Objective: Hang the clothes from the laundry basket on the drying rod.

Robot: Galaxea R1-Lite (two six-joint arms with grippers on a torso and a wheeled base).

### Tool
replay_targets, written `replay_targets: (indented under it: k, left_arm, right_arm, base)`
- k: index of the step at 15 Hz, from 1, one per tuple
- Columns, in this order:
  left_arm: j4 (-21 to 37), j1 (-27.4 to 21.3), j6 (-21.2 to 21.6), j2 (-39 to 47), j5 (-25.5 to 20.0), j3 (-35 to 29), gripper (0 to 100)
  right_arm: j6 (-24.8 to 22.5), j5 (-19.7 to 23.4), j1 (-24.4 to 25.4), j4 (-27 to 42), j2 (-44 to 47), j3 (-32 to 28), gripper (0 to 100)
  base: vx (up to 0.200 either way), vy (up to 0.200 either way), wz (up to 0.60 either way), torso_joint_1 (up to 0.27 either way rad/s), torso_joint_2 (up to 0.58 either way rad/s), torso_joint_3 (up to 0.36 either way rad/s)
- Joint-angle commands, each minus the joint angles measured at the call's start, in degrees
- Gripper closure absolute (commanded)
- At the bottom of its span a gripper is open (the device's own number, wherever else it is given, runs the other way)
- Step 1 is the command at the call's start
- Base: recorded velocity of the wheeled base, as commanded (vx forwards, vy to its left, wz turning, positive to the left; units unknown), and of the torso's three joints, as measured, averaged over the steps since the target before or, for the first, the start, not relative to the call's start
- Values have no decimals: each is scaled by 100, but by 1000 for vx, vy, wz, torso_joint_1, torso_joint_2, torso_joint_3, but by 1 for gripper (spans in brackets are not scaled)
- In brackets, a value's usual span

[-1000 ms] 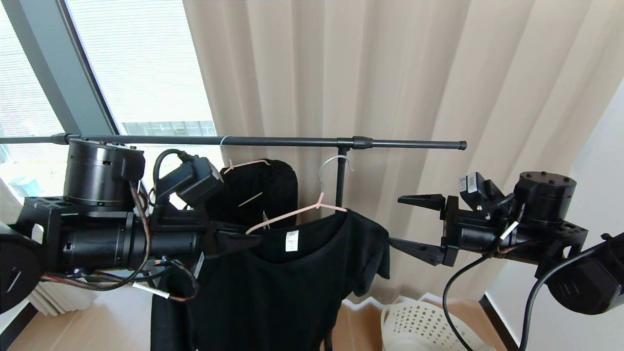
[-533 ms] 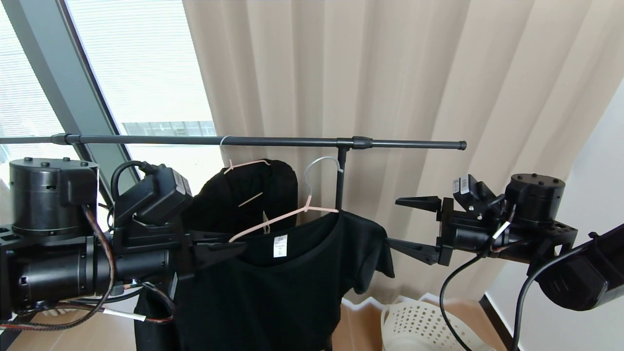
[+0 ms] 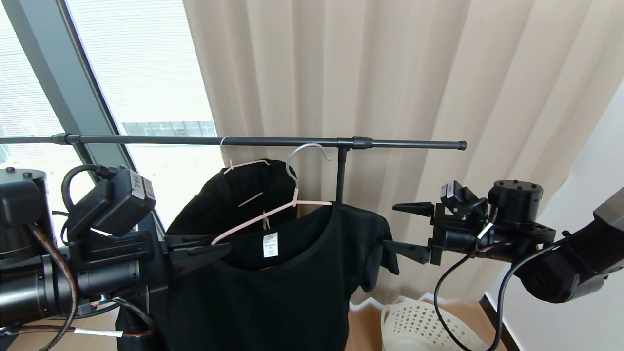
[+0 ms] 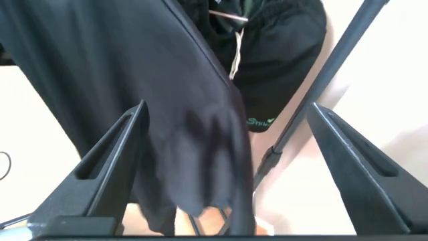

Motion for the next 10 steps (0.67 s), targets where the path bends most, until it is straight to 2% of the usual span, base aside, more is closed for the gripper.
replay_targets:
  k: [1,7,8,9,10]
  left_arm:
    - [-8,0,-1,-143,10,-7,100]
    - [-17,0,-10,-143,10,-95,100]
    - [-17,0,-10,-143,1,-138,100]
    - [-17,0,-10,-143,10,-147,100]
    - [-17,35,-10,-151,10,-174,100]
  right_arm:
    - [-6,5,-33,-2,304,-80,0]
    - [-14,-22,-112,7,638,-255,0]
    - [-50,-189,-112,7,699,-291,0]
    - [-50,-241,-112,7,743,-299,100]
    - [-76,-320,-121,7,796,-378,100]
  base:
    - [0,0,0,0,0,0]
    - [0,0,0,0,0,0]
    - [0,0,0,0,0,0]
    - [0,0,0,0,0,0]
    - [0,0,0,0,0,0]
